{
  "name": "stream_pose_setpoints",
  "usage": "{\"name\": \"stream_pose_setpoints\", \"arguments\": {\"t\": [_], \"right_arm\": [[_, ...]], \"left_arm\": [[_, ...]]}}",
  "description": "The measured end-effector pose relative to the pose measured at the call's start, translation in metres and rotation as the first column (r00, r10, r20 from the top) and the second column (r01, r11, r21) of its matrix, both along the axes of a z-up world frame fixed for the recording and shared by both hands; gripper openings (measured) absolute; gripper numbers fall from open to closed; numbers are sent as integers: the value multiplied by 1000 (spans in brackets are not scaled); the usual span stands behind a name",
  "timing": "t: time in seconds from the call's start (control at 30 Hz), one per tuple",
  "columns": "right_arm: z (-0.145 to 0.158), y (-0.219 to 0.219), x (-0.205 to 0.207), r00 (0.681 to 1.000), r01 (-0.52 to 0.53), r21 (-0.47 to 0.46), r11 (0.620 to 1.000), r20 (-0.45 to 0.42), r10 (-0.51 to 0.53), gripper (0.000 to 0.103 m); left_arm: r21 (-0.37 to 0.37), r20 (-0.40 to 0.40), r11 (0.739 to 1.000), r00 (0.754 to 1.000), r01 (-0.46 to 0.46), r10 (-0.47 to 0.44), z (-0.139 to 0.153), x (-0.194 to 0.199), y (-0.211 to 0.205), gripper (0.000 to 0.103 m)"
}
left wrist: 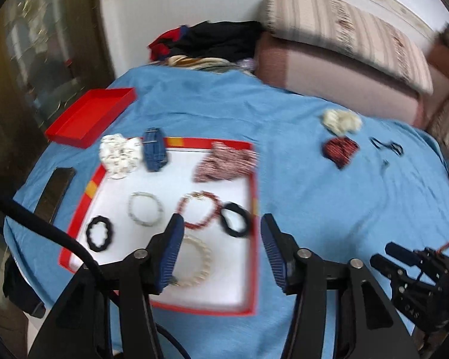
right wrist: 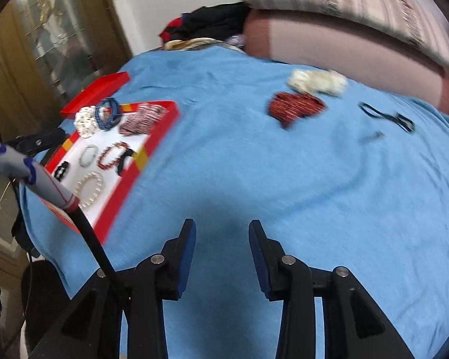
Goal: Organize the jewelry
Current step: 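Move the left tool toward the red polka-dot scrunchie while the right tool approaches the metal hair clip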
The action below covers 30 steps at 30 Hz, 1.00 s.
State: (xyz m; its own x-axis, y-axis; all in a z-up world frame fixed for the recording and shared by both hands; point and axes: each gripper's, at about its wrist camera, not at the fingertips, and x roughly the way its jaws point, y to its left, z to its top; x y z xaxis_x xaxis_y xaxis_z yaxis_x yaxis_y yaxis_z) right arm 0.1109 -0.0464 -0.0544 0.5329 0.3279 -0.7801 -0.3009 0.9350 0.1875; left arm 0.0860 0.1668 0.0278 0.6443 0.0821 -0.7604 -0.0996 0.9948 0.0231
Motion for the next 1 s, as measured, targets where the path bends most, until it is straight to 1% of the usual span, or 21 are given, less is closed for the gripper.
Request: {"name": "stream_pose_setpoints", "arguments": {"t": [0.07, 0.2, 0.4, 0.67, 1.0], "right_arm": [[-2, -18, -7, 999, 34, -1, 999, -5, -34, 40], [-7, -48, -15, 996, 86, 6, 996, -12, -86, 41], [-11, -79, -22, 988, 151, 33, 988, -26, -151, 41], [-14, -87, -25, 987, 163, 43, 986, -21, -162, 41], [-23, -95, -17, 983, 181, 39, 983, -36, -180, 42]], "left_arm": [[17, 14, 1000, 1000, 21, -22, 1, -7, -19, 59], [30, 20, 998, 998, 52, -52, 0, -18, -53, 59], [40, -12, 995, 995, 96, -96, -5, -27, -86, 59], [55, -41, 991, 992, 120, -118, -12, -31, -104, 59], [53, -77, 989, 988, 135, -130, -26, -21, -110, 59]]}}
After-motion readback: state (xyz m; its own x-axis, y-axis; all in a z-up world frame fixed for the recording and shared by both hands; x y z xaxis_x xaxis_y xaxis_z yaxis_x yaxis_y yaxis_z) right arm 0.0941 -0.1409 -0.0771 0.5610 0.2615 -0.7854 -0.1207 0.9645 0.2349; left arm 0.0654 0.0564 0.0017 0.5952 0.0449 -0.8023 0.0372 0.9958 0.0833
